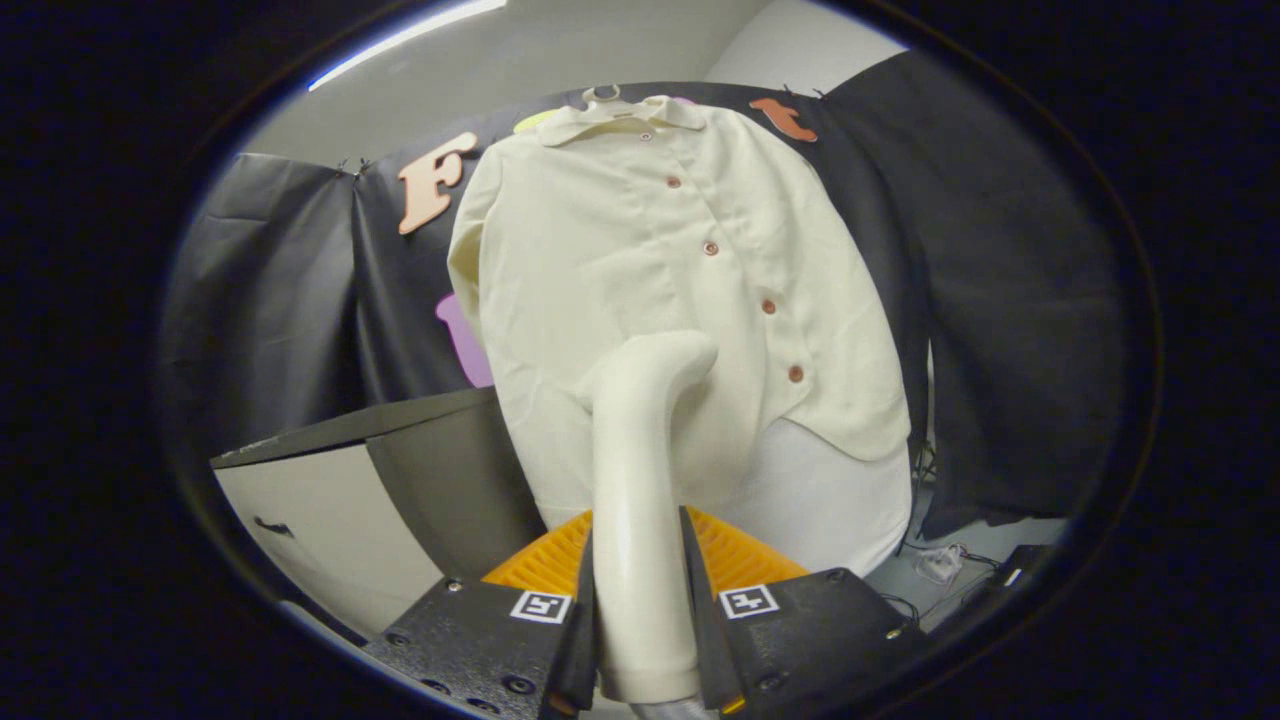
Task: Iron the clothes twice with a garment steamer, once on the left side and once on the right side.
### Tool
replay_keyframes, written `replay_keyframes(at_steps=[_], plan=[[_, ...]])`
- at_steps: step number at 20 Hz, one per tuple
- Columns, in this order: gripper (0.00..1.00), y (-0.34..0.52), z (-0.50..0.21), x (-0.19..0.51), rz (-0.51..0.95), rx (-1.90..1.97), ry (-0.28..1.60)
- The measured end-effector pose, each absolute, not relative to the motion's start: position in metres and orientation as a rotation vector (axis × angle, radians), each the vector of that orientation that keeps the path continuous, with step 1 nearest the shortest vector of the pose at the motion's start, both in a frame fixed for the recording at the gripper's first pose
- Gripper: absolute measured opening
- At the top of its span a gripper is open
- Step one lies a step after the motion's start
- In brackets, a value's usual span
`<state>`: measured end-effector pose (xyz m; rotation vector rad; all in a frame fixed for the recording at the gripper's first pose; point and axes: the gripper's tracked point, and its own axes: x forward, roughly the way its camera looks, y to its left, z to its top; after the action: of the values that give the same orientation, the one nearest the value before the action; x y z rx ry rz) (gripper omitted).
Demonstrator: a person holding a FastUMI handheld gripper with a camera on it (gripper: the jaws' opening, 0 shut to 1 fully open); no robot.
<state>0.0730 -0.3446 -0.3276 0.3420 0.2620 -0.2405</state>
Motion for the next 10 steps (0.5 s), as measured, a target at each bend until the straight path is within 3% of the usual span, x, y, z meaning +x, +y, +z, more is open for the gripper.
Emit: replay_keyframes(at_steps=[10], plan=[[0.39,-0.344,-0.369,0.044,-0.262,0.353,0.349]])
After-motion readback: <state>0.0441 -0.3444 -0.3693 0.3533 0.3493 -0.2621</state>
